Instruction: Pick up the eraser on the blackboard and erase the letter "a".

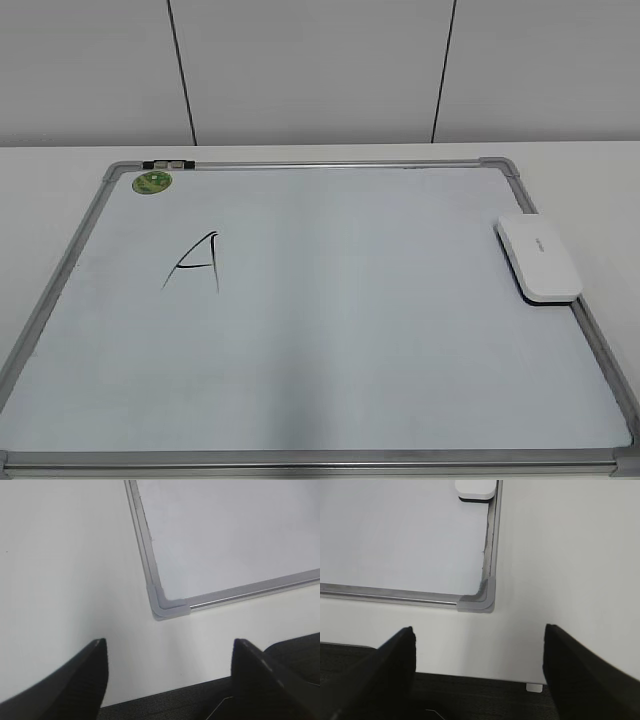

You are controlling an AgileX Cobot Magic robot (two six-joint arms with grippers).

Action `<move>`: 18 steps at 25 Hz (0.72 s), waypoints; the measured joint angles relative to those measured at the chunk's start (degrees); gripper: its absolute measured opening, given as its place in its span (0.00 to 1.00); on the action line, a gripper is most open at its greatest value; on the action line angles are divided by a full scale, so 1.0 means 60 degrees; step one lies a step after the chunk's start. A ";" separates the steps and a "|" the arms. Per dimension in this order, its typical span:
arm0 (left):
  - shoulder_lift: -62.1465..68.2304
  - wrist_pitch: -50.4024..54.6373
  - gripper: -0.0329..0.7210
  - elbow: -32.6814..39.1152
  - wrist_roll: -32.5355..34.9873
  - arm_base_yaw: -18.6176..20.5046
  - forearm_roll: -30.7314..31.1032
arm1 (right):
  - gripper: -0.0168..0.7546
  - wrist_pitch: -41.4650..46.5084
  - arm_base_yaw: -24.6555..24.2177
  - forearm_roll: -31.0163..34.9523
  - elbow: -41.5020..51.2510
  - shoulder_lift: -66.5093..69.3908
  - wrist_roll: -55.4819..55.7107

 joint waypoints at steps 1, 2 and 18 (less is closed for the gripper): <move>0.0000 0.0000 0.80 0.0000 0.0000 0.0000 0.0000 | 0.78 0.0000 0.0000 0.0000 0.0000 0.0000 0.0000; -0.0029 0.0000 0.80 0.0000 0.0000 0.0000 0.0000 | 0.78 0.0000 0.0000 0.0000 0.0000 0.0000 0.0016; -0.2854 0.0000 0.79 0.0033 -0.0016 0.0729 0.0000 | 0.78 0.0000 -0.0714 0.0000 0.0000 -0.2078 0.0016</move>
